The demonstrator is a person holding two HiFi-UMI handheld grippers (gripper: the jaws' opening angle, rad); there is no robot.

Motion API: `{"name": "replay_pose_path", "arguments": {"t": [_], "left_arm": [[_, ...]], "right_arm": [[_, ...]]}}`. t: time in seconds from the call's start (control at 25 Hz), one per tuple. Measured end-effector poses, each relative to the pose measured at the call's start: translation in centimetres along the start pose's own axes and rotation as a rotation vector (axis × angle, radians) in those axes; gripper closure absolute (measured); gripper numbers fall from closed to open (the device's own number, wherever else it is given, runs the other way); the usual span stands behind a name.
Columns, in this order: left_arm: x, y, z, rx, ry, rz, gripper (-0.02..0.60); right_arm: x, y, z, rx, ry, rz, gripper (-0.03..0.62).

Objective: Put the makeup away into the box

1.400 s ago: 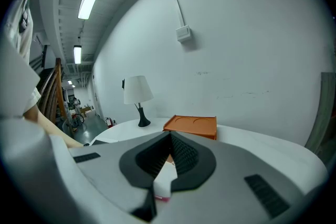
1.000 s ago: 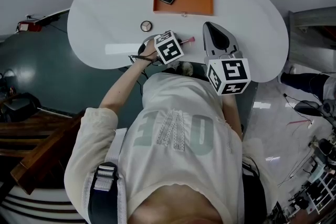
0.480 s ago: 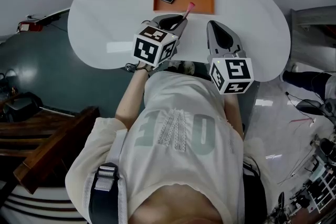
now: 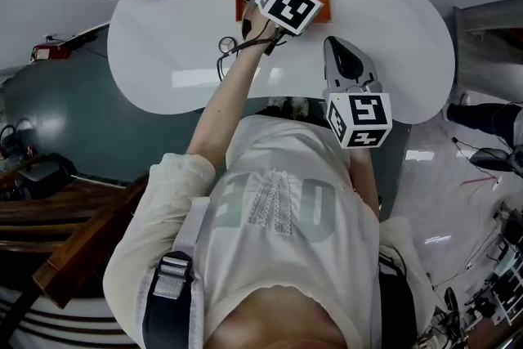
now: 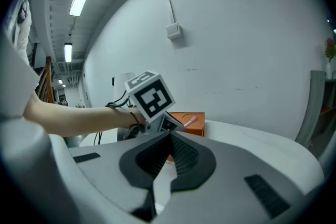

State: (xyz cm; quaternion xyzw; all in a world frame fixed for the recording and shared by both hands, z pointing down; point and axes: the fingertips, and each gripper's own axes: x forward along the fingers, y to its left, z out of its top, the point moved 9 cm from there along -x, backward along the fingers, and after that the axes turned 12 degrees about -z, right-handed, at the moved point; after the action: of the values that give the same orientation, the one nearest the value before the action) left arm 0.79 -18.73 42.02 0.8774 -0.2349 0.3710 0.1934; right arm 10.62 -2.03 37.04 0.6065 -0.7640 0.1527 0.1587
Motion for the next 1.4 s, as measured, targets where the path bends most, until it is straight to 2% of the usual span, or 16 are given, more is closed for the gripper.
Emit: {"name": "replay_pose_path", "arguments": {"t": [0.16,0.28,0.52,0.72,0.8,0.84,0.88,0.92,1.24,1.28,1.36,1.4], "left_arm": [[3.1,1.2,-0.7,0.002,0.125,-0.006,0.531],[4.5,1.8,-1.4,0.000,0.173,-0.024,0.532],[5.8,2.9,-1.4,-0.012,0.181,-0.041,0.532],[6.6,2.7,-1.5,0.005,0.196,-0.045,0.531],[6.7,2.7,-1.4,0.007,0.186,-0.036,0.531],[6.6,2.6,-1.2,0.004,0.172,-0.042,0.511],[6.4,2.5,-1.0,-0.002,0.155,-0.050,0.444],[6.2,2.3,-0.8,-0.005,0.140,-0.055,0.419],[3.0,1.0,-0.9,0.000,0.071,-0.045,0.420],[2.2,0.9,-0.8,-0.002,0.043,-0.034,0.432],[0.6,0.3,-0.3,0.004,-0.032,-0.009,0.575],[-0.4,0.0,-0.3,0.010,-0.065,-0.004,0.575]], "right_arm": [[-0.5,-0.8,-0.5,0.015,0.012,-0.036,0.597],[-1.0,-1.8,-0.6,0.041,0.011,-0.074,0.597],[-1.9,-2.9,-0.8,0.073,0.011,-0.128,0.597],[-2.1,-2.9,-0.9,0.070,0.023,-0.141,0.597],[-2.1,-2.8,-0.9,0.069,0.025,-0.141,0.597],[-2.1,-2.8,-0.9,0.069,0.024,-0.141,0.597],[-2.1,-2.7,-0.9,0.069,0.022,-0.141,0.597],[-2.2,-2.7,-0.9,0.068,0.019,-0.140,0.597],[-2.1,-1.4,-1.0,0.063,-0.001,-0.104,0.597],[-2.0,-1.4,-0.7,0.059,-0.007,-0.096,0.597],[-1.9,-1.5,-0.1,0.041,-0.024,-0.089,0.597],[-1.8,-1.5,0.3,0.030,-0.034,-0.086,0.597]]}}
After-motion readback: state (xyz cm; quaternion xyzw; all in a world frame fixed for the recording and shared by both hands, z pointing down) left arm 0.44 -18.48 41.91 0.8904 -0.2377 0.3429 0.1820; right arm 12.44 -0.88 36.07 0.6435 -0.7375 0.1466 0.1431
